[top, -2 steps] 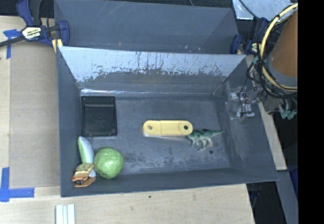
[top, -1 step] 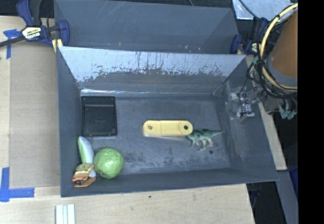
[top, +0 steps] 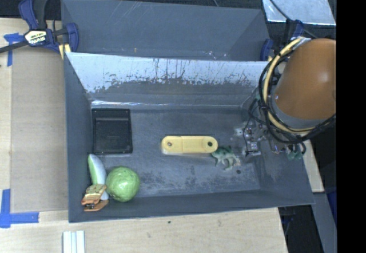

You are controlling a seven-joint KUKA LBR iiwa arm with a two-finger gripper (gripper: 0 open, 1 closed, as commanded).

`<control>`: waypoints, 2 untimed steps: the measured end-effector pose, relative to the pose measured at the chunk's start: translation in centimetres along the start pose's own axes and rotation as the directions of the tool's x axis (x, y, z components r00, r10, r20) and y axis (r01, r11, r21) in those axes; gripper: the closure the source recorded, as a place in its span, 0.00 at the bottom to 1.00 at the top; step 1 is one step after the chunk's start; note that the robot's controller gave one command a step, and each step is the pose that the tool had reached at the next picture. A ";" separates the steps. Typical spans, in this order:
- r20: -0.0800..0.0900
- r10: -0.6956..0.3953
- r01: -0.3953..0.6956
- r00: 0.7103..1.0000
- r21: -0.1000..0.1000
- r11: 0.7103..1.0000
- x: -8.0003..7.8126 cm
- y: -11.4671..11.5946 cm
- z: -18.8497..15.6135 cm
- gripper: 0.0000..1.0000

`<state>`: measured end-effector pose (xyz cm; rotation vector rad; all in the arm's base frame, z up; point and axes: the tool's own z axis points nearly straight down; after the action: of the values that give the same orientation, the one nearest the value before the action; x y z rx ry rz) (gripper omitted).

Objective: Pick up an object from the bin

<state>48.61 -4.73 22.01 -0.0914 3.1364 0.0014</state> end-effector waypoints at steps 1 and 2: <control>0.014 -0.006 0.006 1.000 0.006 1.000 -2.5 -1.9 4.0 1.00; 0.017 0.018 -0.018 1.000 0.000 1.000 -4.6 5.0 5.6 1.00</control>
Offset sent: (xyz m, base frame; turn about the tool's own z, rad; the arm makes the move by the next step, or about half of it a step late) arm 0.0422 0.0496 -0.0551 0.0233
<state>52.95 0.51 16.44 -0.0631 3.1205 0.0022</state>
